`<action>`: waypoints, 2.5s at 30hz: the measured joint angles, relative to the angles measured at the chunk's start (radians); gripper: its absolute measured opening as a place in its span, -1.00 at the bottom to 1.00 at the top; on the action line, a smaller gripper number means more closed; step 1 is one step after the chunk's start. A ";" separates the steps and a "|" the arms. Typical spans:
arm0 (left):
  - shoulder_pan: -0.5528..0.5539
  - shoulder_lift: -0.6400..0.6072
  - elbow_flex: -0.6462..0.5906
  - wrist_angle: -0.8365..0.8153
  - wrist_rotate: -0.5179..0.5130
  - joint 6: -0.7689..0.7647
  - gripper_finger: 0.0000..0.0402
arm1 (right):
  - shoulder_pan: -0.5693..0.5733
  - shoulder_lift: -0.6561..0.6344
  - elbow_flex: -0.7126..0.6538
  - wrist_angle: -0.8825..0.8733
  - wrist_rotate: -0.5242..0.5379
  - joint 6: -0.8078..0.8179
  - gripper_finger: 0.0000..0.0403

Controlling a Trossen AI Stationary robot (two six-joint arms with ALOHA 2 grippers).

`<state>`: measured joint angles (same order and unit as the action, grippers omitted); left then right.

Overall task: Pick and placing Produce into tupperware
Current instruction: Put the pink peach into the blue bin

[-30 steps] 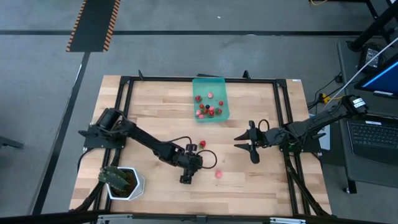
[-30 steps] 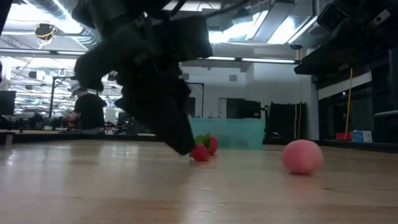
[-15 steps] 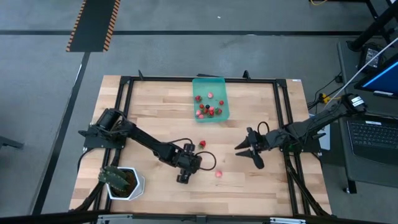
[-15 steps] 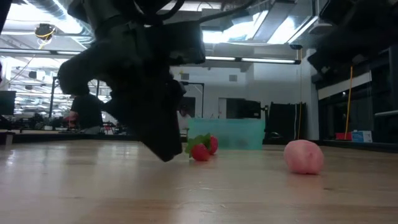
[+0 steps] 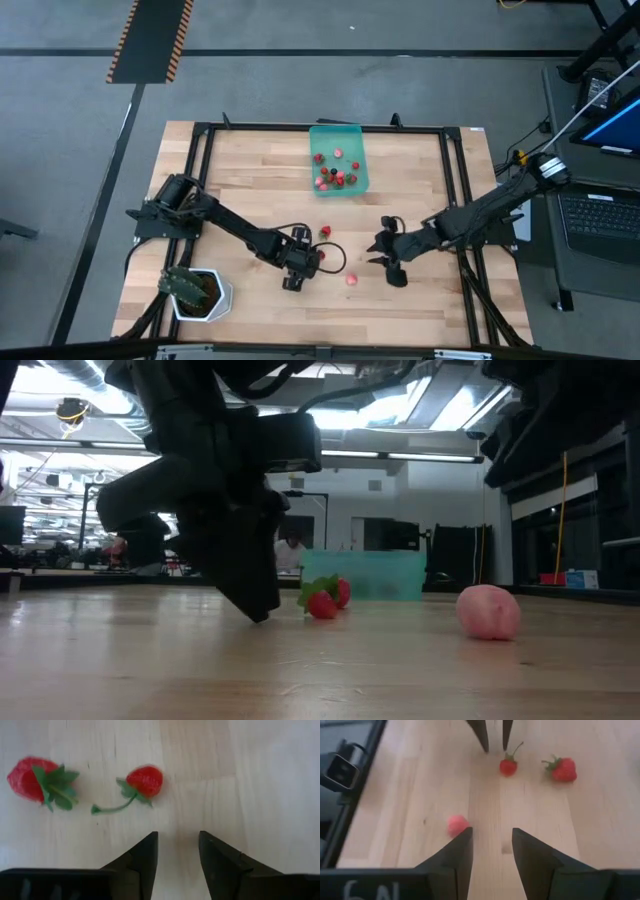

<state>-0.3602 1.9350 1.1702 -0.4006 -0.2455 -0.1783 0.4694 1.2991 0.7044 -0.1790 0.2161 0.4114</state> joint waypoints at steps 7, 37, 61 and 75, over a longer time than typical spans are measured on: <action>-0.003 -0.001 0.001 -0.046 -0.004 -0.029 -0.43 | 0.001 0.134 0.083 -0.046 -0.065 0.041 -0.32; -0.099 -0.148 -0.070 -0.071 -0.139 -0.081 -0.53 | 0.069 0.484 0.301 -0.118 -0.050 0.135 -0.32; -0.105 -0.148 -0.070 -0.063 -0.128 -0.077 -0.85 | 0.068 0.566 0.324 -0.003 -0.038 0.144 -0.33; -0.108 -0.148 -0.070 -0.066 -0.145 -0.081 -1.00 | 0.052 0.565 0.324 -0.013 -0.038 0.167 -0.96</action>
<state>-0.4686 1.7866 1.1004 -0.4669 -0.3903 -0.2592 0.5213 1.8641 1.0286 -0.1920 0.1776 0.5782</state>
